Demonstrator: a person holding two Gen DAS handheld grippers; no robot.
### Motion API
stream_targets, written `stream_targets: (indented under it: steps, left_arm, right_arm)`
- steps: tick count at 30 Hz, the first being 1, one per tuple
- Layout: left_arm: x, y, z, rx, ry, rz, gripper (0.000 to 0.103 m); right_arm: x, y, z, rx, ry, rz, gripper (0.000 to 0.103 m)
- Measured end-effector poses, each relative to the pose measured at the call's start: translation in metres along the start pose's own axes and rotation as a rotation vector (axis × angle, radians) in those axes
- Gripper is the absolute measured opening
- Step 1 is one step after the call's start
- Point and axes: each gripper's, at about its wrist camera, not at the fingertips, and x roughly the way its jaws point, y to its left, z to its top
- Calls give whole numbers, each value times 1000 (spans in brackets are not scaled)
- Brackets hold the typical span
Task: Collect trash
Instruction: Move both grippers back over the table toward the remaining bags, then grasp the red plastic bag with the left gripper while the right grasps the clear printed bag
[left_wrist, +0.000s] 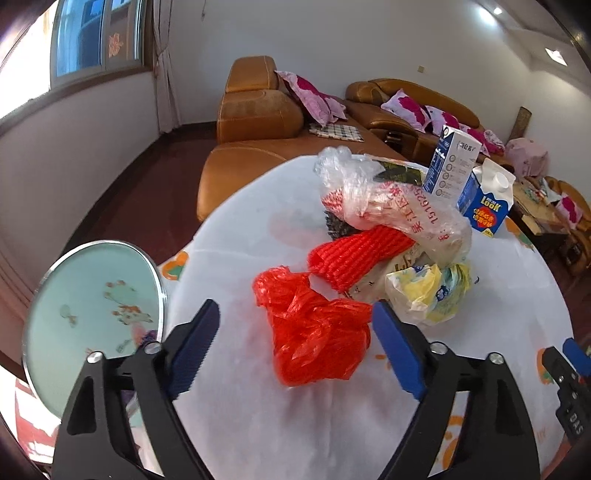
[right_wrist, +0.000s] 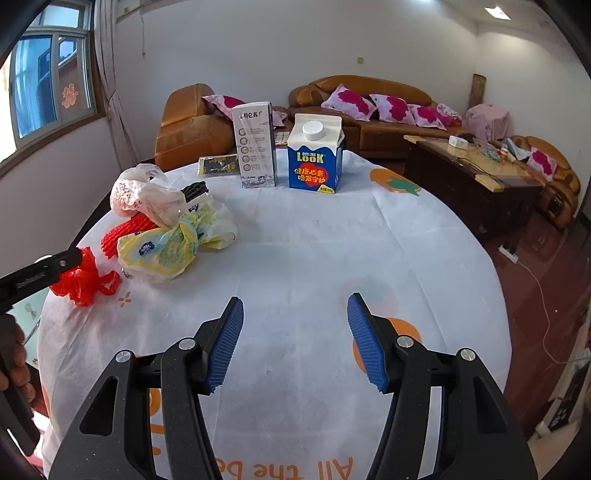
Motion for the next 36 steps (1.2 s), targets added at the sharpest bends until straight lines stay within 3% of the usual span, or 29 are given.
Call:
stream_targets:
  steps: [5, 10, 16, 20, 26, 32, 34, 36]
  left_arm:
    - [14, 6, -8, -41, 38, -48, 39]
    - [6, 12, -9, -30, 29, -66, 30]
    - [-35, 22, -2, 19, -76, -53, 28]
    - [-60, 33, 3, 36, -127, -35, 28]
    - [-74, 63, 8, -10, -136, -5, 29]
    - [-76, 88, 6, -37, -133, 36, 29]
    - [-75, 96, 5, -54, -130, 49, 29]
    - [-75, 101, 4, -62, -127, 55, 29]
  right_arm:
    - [0, -1, -1, -5, 4, 2, 59]
    - [1, 4, 3, -29, 5, 11, 59]
    - [-2, 21, 24, -74, -31, 80, 60]
    - [-2, 46, 48, -132, -79, 140, 69]
    - [24, 106, 76, -346, -104, 236, 73]
    - [68, 141, 91, -450, -68, 234, 73]
    - [79, 149, 91, -482, -47, 217, 70]
    - [87, 153, 90, -499, -13, 228, 33]
